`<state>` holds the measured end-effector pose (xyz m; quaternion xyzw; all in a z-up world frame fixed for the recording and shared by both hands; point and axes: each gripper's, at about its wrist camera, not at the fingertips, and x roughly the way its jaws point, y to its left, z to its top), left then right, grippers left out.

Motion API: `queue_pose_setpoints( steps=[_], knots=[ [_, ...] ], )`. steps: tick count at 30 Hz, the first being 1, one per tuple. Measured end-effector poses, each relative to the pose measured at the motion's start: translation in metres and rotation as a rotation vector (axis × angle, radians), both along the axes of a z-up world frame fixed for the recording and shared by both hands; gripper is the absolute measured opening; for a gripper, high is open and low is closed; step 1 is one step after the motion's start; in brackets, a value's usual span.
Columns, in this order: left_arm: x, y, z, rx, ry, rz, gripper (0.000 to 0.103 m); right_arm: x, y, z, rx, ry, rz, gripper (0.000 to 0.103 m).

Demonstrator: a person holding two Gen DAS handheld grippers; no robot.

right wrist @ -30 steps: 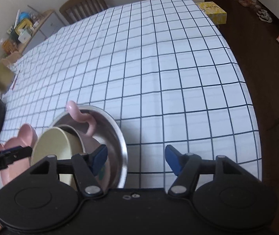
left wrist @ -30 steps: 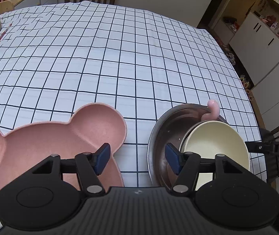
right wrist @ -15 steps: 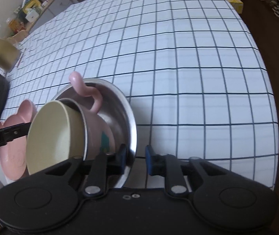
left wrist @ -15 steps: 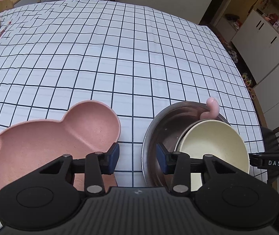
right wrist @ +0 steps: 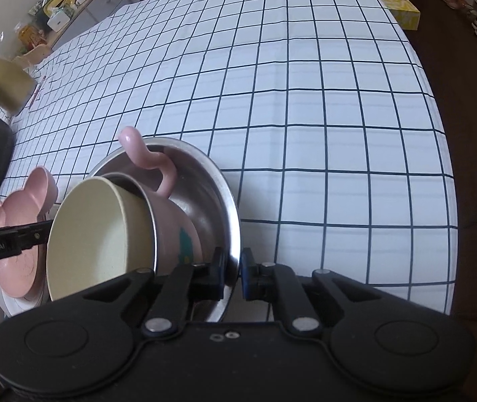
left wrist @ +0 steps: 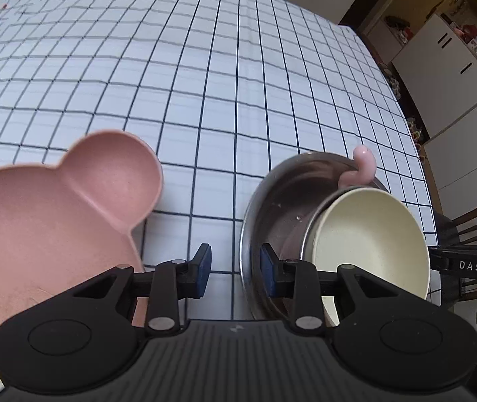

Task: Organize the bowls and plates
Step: 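Close both grippers on the steel bowl rim, then lift the whole dish stack with both grippers and carry it toward the black pot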

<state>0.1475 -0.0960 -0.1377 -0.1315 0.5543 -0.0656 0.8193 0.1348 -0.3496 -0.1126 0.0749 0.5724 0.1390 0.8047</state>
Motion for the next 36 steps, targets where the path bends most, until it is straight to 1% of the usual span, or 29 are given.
queue_pose_setpoints(
  steps=[1,3,4,5,6,7,9,12,13,21,25,31,36],
  knots=[
    [0.0,0.0,-0.004,-0.004,0.013,0.006,0.023,0.0,0.0,0.0,0.001,0.001,0.001,0.01],
    [0.001,-0.001,-0.009,-0.017,0.03,0.021,0.022,0.0,0.0,0.0,0.0,0.001,0.003,0.01],
    [0.001,-0.001,-0.011,-0.017,0.033,0.024,0.022,0.0,0.001,0.0,0.001,0.002,0.005,0.014],
    [0.001,-0.003,-0.013,-0.017,0.034,0.025,0.022,-0.001,0.001,0.0,-0.001,0.007,0.006,0.016],
    [0.001,-0.004,-0.015,-0.021,0.036,0.028,0.018,-0.002,0.001,0.0,-0.001,0.009,0.007,0.021],
    [0.001,-0.004,-0.016,-0.028,0.039,0.031,0.016,-0.004,0.001,0.0,-0.002,0.01,0.008,0.021],
    [0.001,-0.006,-0.017,-0.033,0.042,0.036,0.014,-0.007,0.001,-0.004,0.0,0.021,0.017,0.021],
    [0.0,-0.008,-0.018,-0.034,0.037,0.032,0.01,-0.011,0.003,-0.008,0.003,0.026,0.019,0.015],
    [0.0,-0.009,-0.017,-0.029,0.034,0.031,0.01,-0.011,0.005,-0.007,0.002,0.022,0.02,0.013],
    [-0.003,-0.011,-0.016,-0.014,0.031,0.031,0.009,-0.013,0.012,-0.005,-0.037,-0.004,0.025,0.013],
    [-0.005,-0.008,-0.014,-0.015,0.026,0.033,0.009,-0.011,0.013,-0.004,-0.04,-0.011,0.032,0.013],
    [-0.007,0.002,0.001,-0.021,0.007,0.045,0.009,-0.01,0.016,0.006,-0.037,-0.023,0.039,0.013],
    [-0.008,0.019,0.025,-0.023,-0.026,0.065,0.009,-0.007,0.028,0.025,-0.038,-0.049,0.053,0.013]
  ],
)
